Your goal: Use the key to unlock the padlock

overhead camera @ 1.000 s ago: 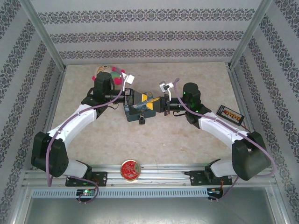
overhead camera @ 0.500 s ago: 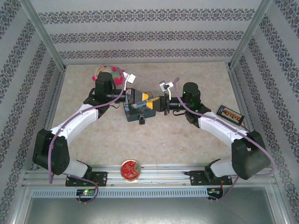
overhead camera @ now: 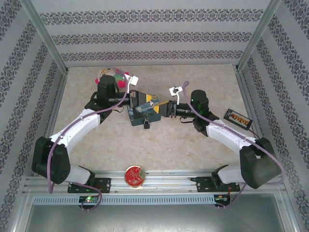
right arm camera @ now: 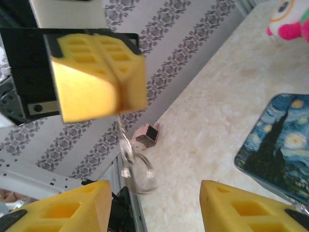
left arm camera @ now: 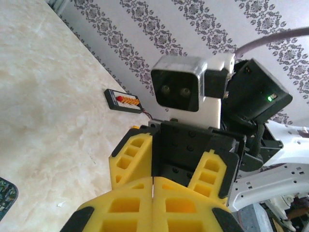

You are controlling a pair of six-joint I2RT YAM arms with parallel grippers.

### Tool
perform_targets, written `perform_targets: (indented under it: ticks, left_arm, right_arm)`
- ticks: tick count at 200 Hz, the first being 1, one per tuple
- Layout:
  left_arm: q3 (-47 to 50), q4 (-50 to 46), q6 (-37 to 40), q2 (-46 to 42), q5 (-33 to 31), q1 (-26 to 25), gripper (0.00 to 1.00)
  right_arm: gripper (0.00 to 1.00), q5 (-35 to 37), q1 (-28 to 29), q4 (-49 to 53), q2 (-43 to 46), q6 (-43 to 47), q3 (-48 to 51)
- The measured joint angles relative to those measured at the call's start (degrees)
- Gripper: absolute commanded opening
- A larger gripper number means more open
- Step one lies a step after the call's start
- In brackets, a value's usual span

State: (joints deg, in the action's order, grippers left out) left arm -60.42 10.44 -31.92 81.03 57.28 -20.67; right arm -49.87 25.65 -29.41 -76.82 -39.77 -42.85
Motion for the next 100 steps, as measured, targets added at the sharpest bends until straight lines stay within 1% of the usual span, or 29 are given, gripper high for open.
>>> perform_targets:
  ticks: [22, 51, 74, 100]
  left_arm:
    - [0.5, 0.09, -0.07, -0.02, -1.11, 0.0, 0.0]
    - [1.4, 0.68, -1.27, 0.04, -1.68, 0.0, 0.0]
    - [1.62, 2.32, -2.75, 0.63, -1.66, 0.0, 0.0]
    - [1.7, 3.34, -3.87, 1.49, -1.66, 0.0, 0.0]
  right_arm:
    - [0.5, 4.35, 0.0, -1.53, 2.6, -2.73, 3.17]
    - [0.49, 9.01, 0.0, -7.34, 4.9, -7.85, 7.39]
    - [0.47, 11.74, 0.48, -10.16, 5.05, -10.64, 8.11]
    - [0.46, 13.22, 1.7, -12.85, 4.39, -12.39, 8.07]
